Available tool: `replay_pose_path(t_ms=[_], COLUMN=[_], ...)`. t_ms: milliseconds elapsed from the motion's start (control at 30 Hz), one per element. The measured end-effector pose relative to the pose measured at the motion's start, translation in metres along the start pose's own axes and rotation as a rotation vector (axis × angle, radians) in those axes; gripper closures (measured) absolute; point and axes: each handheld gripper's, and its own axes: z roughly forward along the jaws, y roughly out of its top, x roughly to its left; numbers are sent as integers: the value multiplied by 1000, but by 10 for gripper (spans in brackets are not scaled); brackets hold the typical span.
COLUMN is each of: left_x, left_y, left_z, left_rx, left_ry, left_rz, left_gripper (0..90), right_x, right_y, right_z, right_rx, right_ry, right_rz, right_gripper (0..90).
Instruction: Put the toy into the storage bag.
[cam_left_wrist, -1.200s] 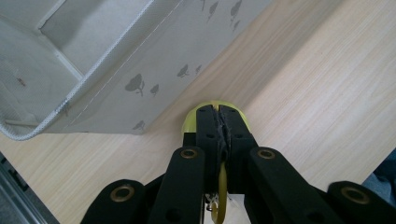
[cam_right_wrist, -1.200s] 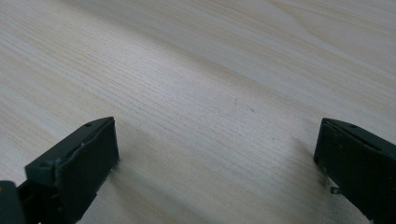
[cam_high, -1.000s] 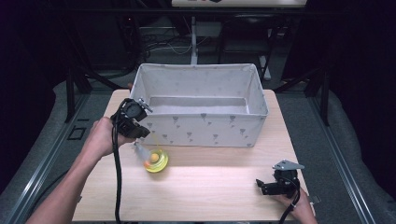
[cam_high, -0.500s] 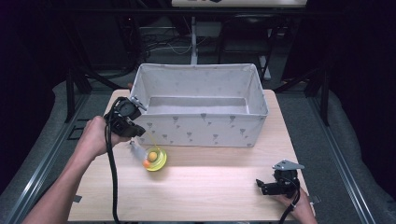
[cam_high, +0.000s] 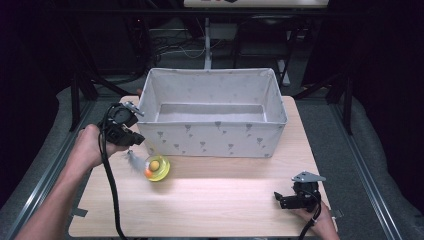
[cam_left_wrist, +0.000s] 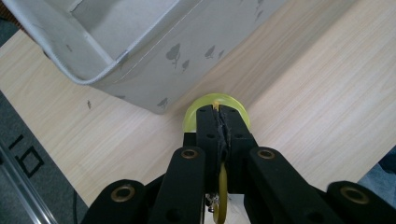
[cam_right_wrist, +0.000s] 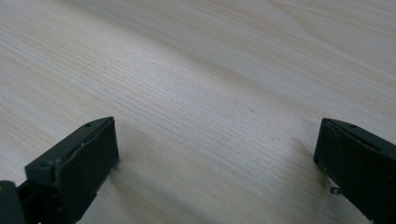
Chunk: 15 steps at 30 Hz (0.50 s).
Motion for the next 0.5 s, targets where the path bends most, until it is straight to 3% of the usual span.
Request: replay_pose_path(t_ms=[233,500], left_x=[7,25], left_y=[-7,-19], left_z=[-3,-9], left_rx=[9,26], left_ry=[8,33], left_rz=[-17,-63], left_gripper=[882,881], right_x=[0,0], right_y=[0,0], right_z=[0,0], right_rx=[0,0], right_ry=[0,-2], right_rz=[1,0], right_gripper=[0,0])
